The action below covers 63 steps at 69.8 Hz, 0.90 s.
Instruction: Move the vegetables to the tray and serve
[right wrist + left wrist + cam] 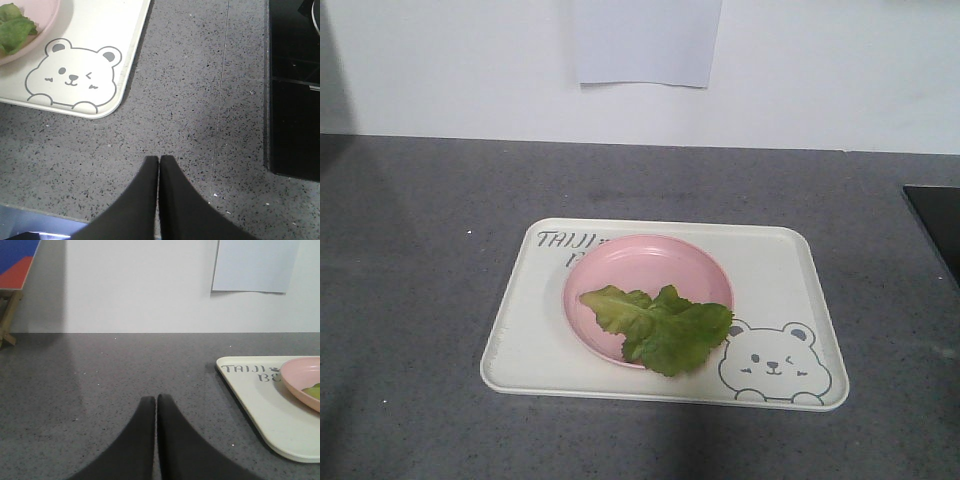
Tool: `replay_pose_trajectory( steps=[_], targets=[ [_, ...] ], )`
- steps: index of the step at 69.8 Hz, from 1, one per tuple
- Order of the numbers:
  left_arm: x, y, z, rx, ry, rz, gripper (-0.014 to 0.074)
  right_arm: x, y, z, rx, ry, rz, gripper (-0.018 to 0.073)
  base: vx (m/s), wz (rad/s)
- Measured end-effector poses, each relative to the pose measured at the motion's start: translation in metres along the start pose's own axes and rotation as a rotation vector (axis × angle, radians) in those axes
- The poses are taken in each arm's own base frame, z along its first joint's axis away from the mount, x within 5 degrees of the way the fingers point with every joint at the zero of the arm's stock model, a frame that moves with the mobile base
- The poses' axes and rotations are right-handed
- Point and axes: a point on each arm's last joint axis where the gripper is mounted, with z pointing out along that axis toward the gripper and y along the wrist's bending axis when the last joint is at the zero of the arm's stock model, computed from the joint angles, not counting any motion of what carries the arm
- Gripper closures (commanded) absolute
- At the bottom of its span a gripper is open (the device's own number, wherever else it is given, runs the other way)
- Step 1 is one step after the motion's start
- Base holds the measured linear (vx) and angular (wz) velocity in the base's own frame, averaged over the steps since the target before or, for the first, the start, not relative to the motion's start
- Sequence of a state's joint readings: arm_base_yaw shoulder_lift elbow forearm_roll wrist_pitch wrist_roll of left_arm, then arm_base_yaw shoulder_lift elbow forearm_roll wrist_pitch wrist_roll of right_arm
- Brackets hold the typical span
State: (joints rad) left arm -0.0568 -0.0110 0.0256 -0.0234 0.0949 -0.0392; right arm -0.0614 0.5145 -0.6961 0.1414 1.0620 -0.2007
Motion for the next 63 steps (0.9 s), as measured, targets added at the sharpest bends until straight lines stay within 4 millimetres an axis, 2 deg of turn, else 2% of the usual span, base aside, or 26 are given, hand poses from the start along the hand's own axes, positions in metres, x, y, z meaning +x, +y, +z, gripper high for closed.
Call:
replay_pose_trajectory(
  steps=[24,33,41,52,63],
  targets=[
    [0.0,0.0,0.0,0.0,0.0,0.0,0.0603,0.002,-0.001,-0.001,0.013,-0.013,-0.011,0.0568,0.0,0.0],
    [0.0,0.0,0.0,0.0,0.0,0.0,0.0603,0.01,-0.003,0.001,0.06,-0.122,-0.026,0.0568,0.0,0.0],
    [0.0,0.0,0.0,0.0,0.0,0.0,0.0602,0.027,-0.005,0.014,0.1,-0.264,0.005,0.0568,0.0,0.0],
    [0.0,0.0,0.0,0.0,0.0,0.0,0.0602,0.059,-0.006,0.042,0.114,-0.441,0.108,0.0568,0.0,0.0],
    [0.0,0.0,0.0,0.0,0.0,0.0,0.0602,0.087,-0.007,0.064,0.136,-0.58,0.124,0.0568,0.0,0.0]
  ],
)
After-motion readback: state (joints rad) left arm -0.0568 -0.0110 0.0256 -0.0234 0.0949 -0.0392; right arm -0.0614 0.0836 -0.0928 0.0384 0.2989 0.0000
